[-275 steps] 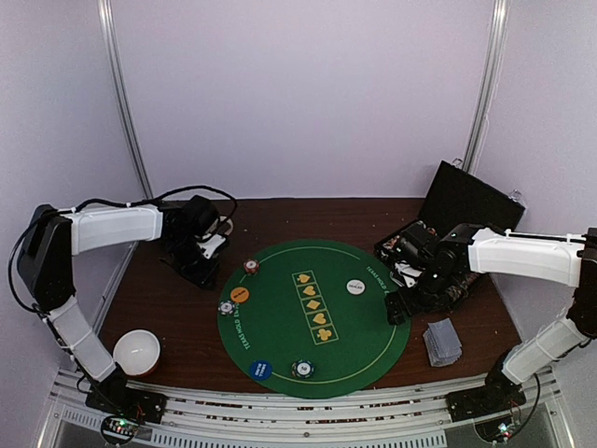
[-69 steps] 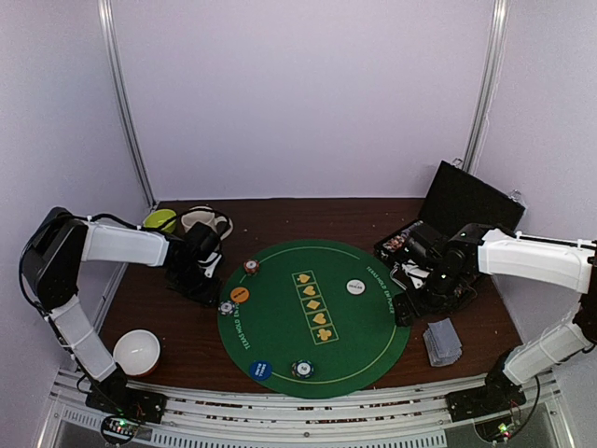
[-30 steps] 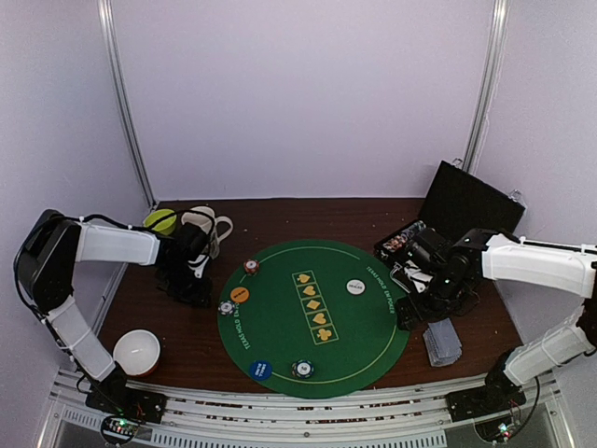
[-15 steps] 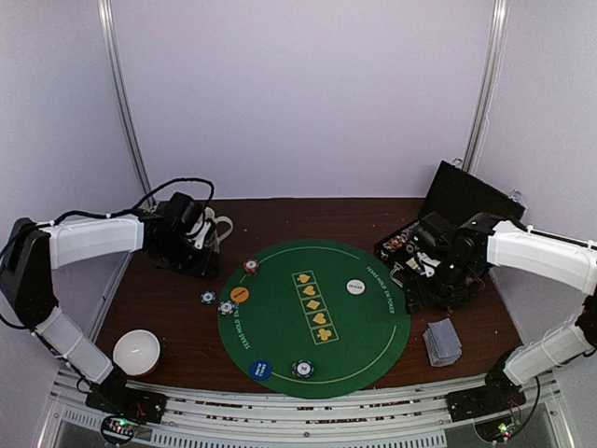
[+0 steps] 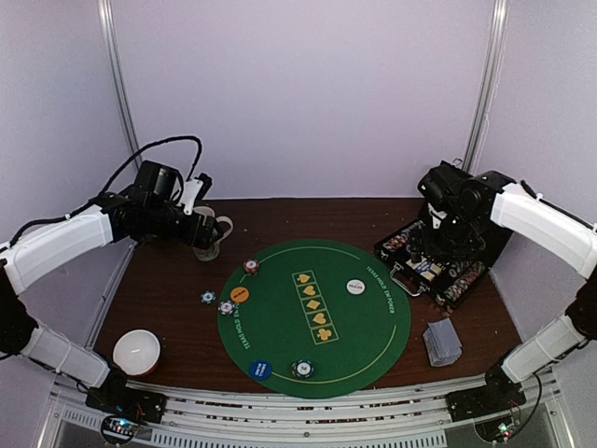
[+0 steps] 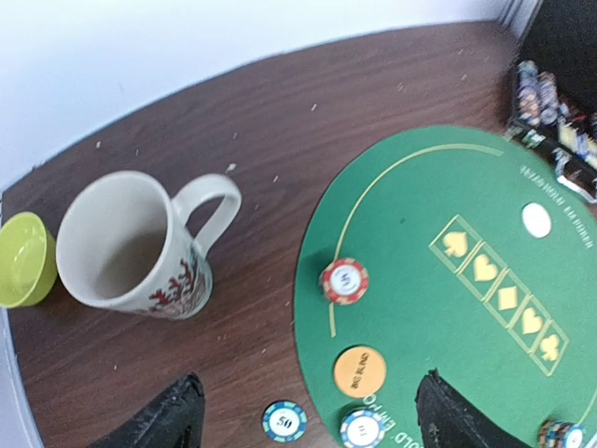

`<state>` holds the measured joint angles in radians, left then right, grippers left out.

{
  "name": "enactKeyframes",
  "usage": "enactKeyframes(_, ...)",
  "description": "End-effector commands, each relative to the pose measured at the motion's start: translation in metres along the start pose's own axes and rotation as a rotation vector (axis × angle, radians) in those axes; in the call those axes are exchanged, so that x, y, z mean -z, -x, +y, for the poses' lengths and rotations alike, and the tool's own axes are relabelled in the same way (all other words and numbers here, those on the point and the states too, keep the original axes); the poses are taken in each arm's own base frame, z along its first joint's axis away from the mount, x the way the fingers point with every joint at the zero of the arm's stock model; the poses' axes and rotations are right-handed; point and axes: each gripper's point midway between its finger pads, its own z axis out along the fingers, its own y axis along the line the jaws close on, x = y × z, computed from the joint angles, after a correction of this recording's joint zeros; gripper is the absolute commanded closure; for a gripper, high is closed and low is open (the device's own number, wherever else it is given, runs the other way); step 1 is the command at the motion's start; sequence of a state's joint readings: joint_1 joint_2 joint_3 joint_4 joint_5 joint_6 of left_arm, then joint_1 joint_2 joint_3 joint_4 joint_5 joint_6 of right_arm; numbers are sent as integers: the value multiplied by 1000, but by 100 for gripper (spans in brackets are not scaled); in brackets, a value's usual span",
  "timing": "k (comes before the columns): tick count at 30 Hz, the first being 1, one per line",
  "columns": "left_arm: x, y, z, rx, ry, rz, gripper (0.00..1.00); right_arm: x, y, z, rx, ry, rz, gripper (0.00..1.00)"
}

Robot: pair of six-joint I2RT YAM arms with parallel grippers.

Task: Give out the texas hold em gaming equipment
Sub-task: Pick up the poker card from the corner of the board.

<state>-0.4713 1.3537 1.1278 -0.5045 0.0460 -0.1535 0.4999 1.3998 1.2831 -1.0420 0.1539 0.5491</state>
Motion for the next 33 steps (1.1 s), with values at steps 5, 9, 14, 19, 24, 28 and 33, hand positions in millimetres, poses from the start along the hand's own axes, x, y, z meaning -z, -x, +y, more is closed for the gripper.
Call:
enactKeyframes(5, 59, 40, -22, -5, -116, -256, 15, 29, 56, 11, 39, 0, -114, 0)
enactKeyframes(9, 78, 38, -15, 12, -74, -321, 10, 38, 59, 18, 48, 58, -145, 0)
enactKeyframes(14, 80, 36, -10, 19, -43, -394, 4, 45, 67, 1, 168, -63, -117, 0)
enactKeyframes(19, 67, 45, 4, 21, 30, -429, 2, 41, 62, -20, 94, -99, -35, 0)
enactKeyframes(24, 59, 65, 8, 0, 60, -420, 2, 25, 3, -11, -40, 40, 122, 0)
enactKeyframes(28, 51, 79, 11, 3, 73, -433, 2, 15, -41, -19, -131, 72, 174, 0)
enactKeyframes(33, 29, 88, 3, 6, 18, -399, 2, -8, -88, -27, -148, -21, 267, 0)
